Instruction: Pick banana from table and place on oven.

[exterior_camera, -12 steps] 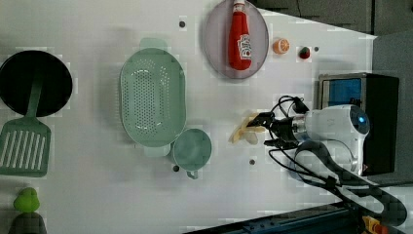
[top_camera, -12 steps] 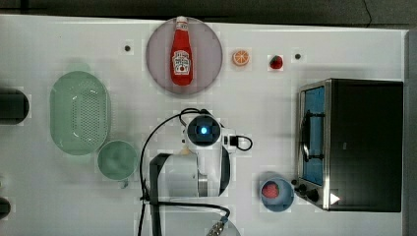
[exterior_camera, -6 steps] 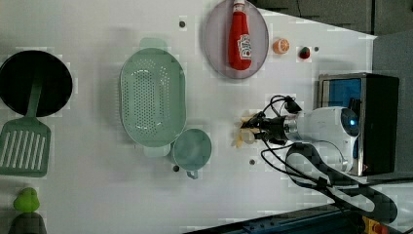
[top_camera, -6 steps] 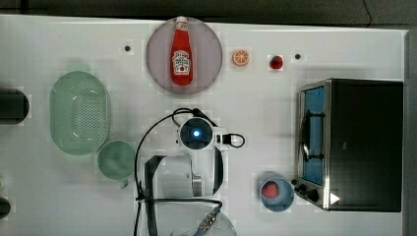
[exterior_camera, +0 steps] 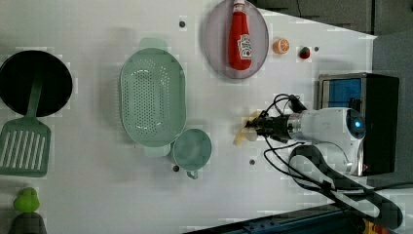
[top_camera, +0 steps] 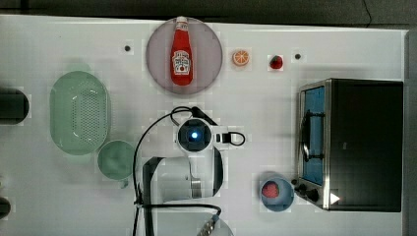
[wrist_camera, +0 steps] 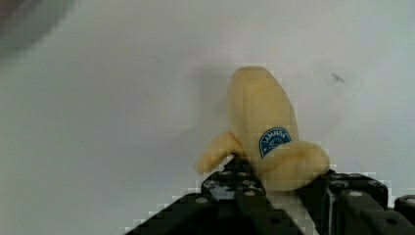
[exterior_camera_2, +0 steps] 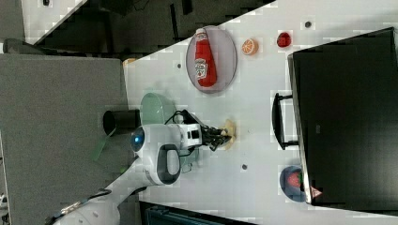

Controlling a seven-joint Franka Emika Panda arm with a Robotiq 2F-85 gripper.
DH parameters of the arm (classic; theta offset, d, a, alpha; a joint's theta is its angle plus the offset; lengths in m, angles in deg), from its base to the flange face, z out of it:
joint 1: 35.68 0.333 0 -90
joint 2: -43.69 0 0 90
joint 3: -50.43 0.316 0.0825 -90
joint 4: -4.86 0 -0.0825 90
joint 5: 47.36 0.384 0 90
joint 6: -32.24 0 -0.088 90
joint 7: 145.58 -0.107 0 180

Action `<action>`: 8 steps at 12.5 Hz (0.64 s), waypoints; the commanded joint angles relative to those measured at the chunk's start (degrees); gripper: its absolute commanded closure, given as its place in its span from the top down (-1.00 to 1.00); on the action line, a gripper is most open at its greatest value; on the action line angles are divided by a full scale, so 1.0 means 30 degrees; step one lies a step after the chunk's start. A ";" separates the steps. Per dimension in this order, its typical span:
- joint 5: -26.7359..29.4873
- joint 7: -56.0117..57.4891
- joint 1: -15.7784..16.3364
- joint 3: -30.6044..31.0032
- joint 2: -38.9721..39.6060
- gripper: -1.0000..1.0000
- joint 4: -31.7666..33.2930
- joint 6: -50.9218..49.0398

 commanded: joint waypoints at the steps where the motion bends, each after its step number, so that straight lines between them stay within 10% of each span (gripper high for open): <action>1: 0.0205 0.0400 -0.0326 -0.0213 -0.3310 -0.50 -0.0286 -0.1518; 8: 0.0212 0.0401 -0.0422 -0.0940 -1.1918 -0.50 -0.3508 -1.2225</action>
